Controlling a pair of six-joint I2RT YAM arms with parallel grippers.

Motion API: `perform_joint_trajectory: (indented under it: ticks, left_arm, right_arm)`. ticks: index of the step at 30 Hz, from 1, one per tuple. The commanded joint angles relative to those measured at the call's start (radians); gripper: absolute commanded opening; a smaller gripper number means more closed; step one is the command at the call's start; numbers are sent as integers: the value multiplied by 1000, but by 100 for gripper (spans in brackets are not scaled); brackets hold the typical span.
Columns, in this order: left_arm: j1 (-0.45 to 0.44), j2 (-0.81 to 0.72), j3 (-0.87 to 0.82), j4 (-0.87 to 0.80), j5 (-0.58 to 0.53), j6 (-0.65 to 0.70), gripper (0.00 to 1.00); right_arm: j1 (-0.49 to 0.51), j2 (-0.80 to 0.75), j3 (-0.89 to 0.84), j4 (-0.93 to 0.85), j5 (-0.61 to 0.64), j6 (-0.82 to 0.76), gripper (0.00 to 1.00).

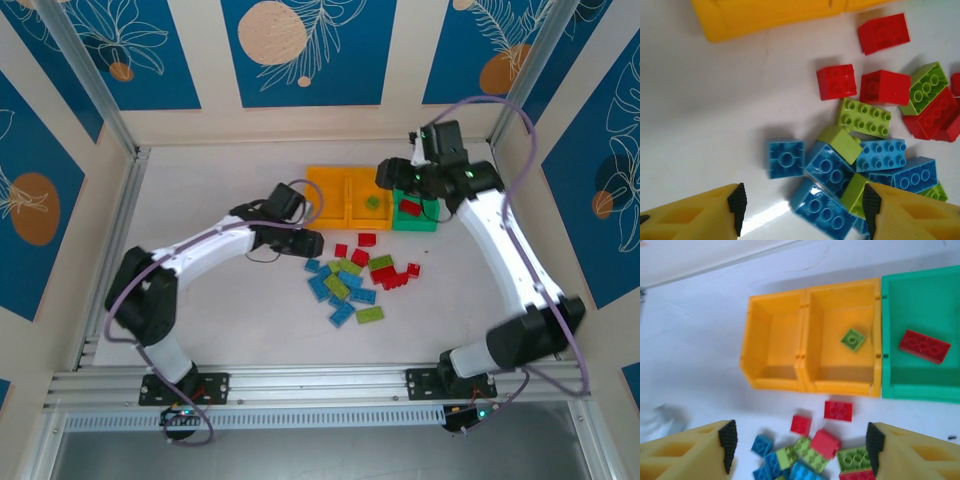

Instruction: Sort the legos into containers by color

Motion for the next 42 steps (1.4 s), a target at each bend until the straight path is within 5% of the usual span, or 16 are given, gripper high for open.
perform_joint_trajectory:
  ticks: [1, 10, 27, 33, 42]
  left_arm:
    - [-11, 82, 74, -73, -66, -143, 63]
    - [-18, 253, 178, -134, -74, -104, 58]
    - [-23, 328, 152, -172, -75, -110, 54]
    - [-31, 245, 107, -186, -131, -85, 74]
    - [-35, 204, 56, -226, -94, -353, 69]
  right_arm:
    - [-2, -67, -101, -86, -90, 53, 75]
    - [-25, -56, -76, -112, -149, 18, 79]
    - [-57, -27, -31, -153, -236, -47, 80]
    - [-64, -25, -38, -136, -271, -79, 81]
    - [-79, -44, -69, -108, -290, -57, 81]
